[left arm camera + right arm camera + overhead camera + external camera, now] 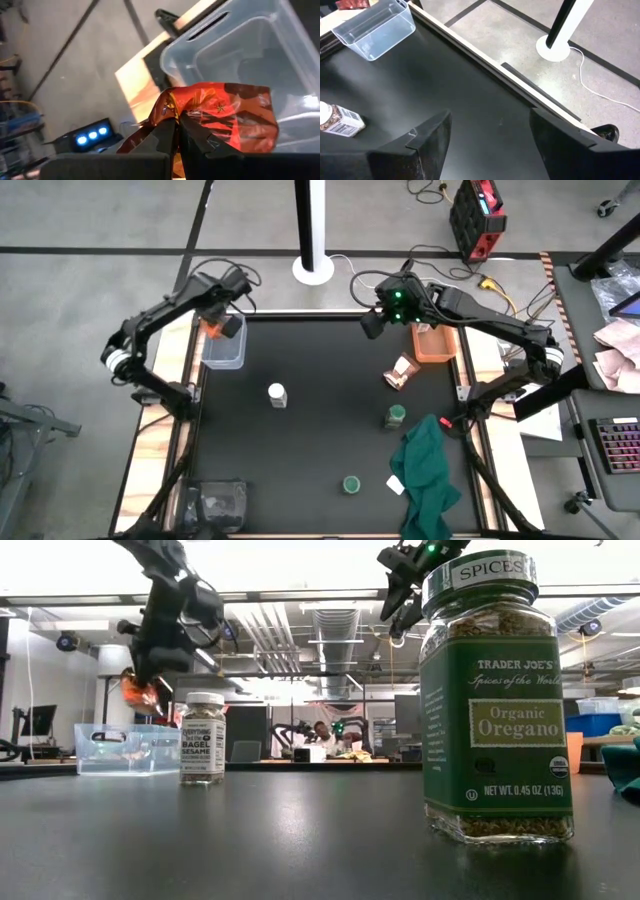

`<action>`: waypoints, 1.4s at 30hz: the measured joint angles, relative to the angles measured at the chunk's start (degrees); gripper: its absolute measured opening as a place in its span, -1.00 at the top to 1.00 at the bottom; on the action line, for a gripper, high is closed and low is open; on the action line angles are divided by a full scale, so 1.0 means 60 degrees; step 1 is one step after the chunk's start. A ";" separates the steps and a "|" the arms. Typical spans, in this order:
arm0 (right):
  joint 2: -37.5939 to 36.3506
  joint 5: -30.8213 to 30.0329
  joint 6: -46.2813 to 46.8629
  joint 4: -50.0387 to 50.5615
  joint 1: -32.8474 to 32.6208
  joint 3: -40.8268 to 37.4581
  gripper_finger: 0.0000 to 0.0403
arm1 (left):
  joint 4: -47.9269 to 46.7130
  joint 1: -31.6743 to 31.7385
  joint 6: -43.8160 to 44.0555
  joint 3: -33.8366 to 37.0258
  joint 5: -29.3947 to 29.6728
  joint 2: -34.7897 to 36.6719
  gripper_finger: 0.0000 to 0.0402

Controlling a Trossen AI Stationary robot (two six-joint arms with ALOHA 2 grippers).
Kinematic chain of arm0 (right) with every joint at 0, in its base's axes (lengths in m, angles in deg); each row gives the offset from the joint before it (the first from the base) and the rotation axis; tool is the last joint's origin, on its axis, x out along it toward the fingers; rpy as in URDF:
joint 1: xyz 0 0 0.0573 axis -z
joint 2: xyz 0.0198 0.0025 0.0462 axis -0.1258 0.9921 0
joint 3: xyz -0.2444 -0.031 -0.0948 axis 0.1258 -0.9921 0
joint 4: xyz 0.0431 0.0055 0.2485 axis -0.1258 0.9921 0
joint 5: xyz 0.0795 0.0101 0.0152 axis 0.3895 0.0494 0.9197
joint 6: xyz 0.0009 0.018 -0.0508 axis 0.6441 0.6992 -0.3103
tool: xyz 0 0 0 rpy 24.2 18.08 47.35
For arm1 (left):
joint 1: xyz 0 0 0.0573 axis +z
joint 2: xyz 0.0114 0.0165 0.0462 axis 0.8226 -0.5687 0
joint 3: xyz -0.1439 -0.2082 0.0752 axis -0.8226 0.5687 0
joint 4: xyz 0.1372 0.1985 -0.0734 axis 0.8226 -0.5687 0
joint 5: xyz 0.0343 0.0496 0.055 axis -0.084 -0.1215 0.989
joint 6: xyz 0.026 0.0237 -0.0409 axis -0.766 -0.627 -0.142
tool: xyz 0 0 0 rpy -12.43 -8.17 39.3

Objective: Sort spices by type
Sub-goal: Put the bottom orange seasoning pack into the transparent bin

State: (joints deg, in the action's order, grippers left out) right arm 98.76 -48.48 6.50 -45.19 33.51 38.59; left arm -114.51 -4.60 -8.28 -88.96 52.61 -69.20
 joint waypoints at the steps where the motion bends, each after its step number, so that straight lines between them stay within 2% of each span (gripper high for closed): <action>1: 0.0000 0.0000 0.0003 -0.0001 0.0000 0.0000 -0.30 | -0.0011 0.0010 -0.0020 0.0000 0.0069 -0.0063 1.00; 13: 0.0004 0.0000 0.0007 -0.0001 0.0000 0.0000 -0.23 | 0.0003 -0.0190 -0.0533 0.0084 -0.0294 -0.0912 1.00; 15: 0.0004 0.0000 0.0007 -0.0001 0.0000 0.0000 -0.22 | 0.0021 -0.0179 -0.1070 0.0084 -0.0550 -0.0985 1.00; 19: 0.0004 0.0000 0.0007 -0.0001 0.0000 0.0000 -0.23 | -0.0033 -0.0182 -0.2411 0.0084 -0.1699 -0.1059 1.00; 26: 0.0007 0.0000 0.0010 -0.0001 0.0000 0.0000 -0.32 | -0.0018 -0.0145 -0.3689 0.0084 -0.1808 -0.1140 1.00; 31: 0.0007 0.0004 0.0007 -0.0001 -0.0001 0.0000 -0.39 | -0.0014 -0.0147 -0.4071 0.0084 -0.2517 -0.1152 0.99; 35: 0.0007 0.0004 0.0007 -0.0001 -0.0004 0.0000 -0.43 | -0.0014 -0.0147 -0.4078 0.0084 -0.2543 -0.1152 0.91; 42: 0.0007 0.0004 0.0010 -0.0001 -0.0003 0.0000 -0.48 | -0.0011 -0.0147 -0.4064 0.0084 -0.2334 -0.1152 0.62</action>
State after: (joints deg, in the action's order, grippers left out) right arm 98.81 -48.46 6.56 -45.20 33.49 38.59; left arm -114.57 -5.48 -32.66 -88.45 38.60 -76.11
